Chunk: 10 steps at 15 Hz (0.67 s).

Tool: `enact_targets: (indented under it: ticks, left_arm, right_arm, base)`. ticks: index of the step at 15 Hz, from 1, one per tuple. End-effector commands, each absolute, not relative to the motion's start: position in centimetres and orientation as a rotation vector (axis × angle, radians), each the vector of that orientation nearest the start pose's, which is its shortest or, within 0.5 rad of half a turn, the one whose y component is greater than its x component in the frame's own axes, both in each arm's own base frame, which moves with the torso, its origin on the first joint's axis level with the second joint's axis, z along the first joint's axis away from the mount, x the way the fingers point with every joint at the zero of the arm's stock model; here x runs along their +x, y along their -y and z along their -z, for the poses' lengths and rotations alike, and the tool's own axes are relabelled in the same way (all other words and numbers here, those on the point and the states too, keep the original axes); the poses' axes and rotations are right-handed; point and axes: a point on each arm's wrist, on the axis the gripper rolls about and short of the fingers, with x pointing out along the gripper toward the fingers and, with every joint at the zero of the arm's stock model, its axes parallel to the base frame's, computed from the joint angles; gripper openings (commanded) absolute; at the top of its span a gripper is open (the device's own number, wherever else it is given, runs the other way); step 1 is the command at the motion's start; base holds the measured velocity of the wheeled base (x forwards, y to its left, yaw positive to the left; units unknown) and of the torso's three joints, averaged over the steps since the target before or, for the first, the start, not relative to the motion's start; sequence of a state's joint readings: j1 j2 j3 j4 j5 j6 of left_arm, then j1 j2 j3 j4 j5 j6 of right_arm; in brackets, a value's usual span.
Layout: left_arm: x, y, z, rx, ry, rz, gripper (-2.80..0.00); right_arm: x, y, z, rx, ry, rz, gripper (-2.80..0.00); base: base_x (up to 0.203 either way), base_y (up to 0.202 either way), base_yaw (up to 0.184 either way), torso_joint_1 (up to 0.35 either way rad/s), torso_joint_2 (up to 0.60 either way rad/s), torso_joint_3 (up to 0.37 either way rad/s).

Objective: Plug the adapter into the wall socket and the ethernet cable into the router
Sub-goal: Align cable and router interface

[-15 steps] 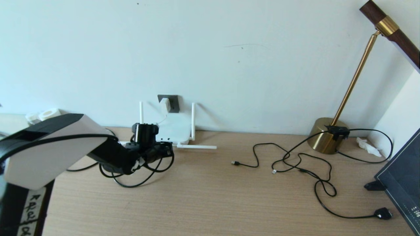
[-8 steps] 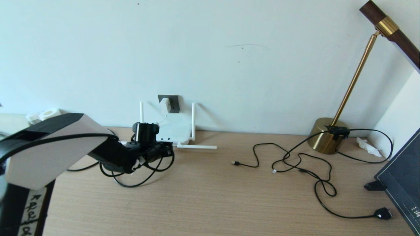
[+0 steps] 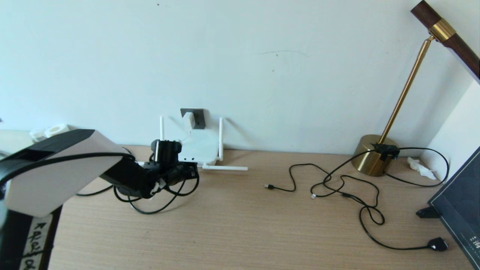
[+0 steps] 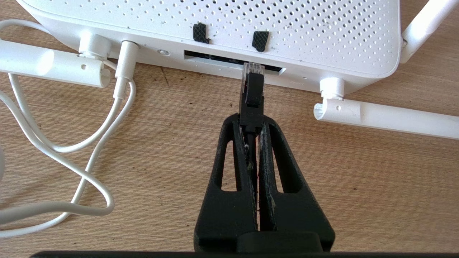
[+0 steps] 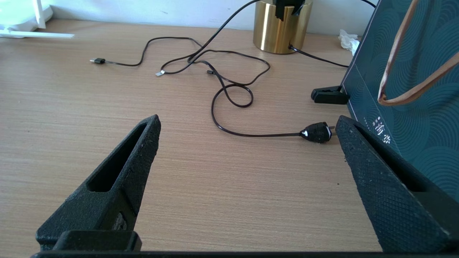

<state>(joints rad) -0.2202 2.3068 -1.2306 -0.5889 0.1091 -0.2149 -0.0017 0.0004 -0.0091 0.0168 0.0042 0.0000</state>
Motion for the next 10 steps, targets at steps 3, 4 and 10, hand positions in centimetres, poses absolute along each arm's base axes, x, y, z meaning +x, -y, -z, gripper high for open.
enact_targets:
  ticks: [3,4,10]
  left_arm:
    - [43.0,9.4,-6.14,-0.134,-0.477,0.057,-2.8]
    - [42.99,9.4,-6.19,-0.134,-0.477,0.057,-2.8]
    - [42.84,9.36,-6.05,-0.133,-0.483,0.057,-2.8]
  right_arm:
    - [-2.34,-0.01,-7.63,0.0,-0.009,-0.003,0.0]
    - [-2.34,-0.01,-7.63,0.0,-0.009,-0.003,0.0]
    - [-2.35,-0.01,-7.63,0.0,-0.008,-0.003,0.0]
  base:
    - [0.0,0.0,0.0,0.0,0.0,0.0]
    - [0.0,0.0,0.0,0.0,0.0,0.0]
    - [0.0,0.0,0.0,0.0,0.0,0.0]
